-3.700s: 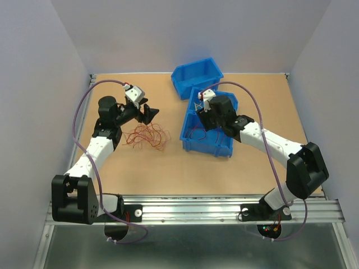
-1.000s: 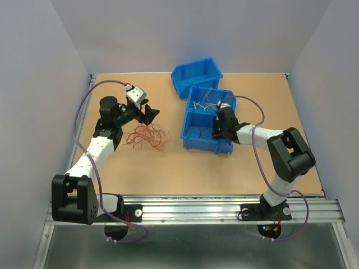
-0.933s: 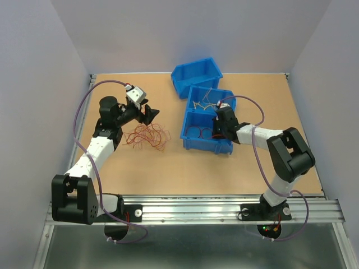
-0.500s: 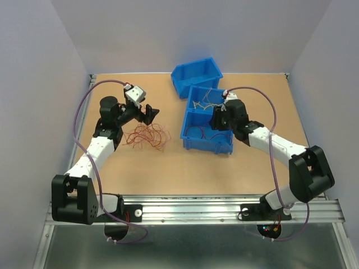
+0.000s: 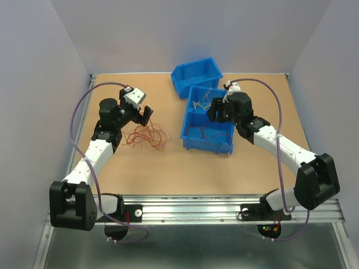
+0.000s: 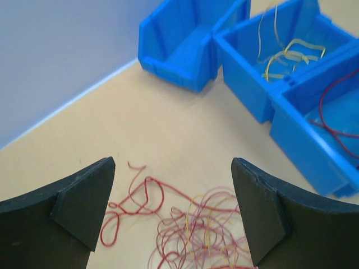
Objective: Untangle the cables
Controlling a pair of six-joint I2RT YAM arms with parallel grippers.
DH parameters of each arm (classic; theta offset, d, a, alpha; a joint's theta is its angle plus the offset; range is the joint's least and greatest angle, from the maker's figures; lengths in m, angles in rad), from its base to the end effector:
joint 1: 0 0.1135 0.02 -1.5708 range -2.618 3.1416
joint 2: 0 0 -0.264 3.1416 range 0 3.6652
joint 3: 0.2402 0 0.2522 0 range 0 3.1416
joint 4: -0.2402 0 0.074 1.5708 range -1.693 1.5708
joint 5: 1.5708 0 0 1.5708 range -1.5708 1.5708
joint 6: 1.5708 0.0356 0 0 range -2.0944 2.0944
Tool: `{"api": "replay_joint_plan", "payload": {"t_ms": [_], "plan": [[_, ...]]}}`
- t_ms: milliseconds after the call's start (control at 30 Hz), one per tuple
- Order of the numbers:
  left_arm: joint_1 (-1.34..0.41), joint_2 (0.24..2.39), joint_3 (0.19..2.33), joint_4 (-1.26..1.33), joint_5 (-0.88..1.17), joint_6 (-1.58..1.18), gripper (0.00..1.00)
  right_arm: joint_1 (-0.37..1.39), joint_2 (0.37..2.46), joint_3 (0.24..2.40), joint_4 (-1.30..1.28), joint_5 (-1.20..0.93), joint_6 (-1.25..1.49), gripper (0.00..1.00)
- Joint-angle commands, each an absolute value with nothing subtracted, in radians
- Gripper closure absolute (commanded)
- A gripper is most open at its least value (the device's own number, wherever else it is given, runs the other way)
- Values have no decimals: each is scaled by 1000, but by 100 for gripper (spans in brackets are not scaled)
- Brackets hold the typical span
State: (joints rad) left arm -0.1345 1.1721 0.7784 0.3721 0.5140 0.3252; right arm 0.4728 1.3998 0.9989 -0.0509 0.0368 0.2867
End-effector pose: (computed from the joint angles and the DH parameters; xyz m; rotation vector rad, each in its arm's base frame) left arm 0.2669 -0.0538 0.3160 0.7391 1.4141 -0.2603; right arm 0.2878 0.1457 0.2855 -0.1670 2.0438 0.4410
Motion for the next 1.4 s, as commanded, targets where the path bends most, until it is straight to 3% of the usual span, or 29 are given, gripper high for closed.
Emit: {"api": "replay_joint_plan", "payload": {"t_ms": [0,400,733,833,1233,1367], "plan": [[-143,1212,836,204,448,452,5,482,1368,1089,-15,6,258,37],[-112,1431,934,207,111,353,15,482,1378,919,210,-201,213,41],[-15,1658,1086,170,159,290,31,482,1364,851,282,-198,235,41],[-15,1716,1132,135,204,294,42,482,1358,836,294,-190,235,41],[-15,1793,1180,98,241,281,40,482,1362,818,310,-186,238,41],[-15,1819,1192,84,247,287,50,482,1359,804,321,-187,239,41]]}}
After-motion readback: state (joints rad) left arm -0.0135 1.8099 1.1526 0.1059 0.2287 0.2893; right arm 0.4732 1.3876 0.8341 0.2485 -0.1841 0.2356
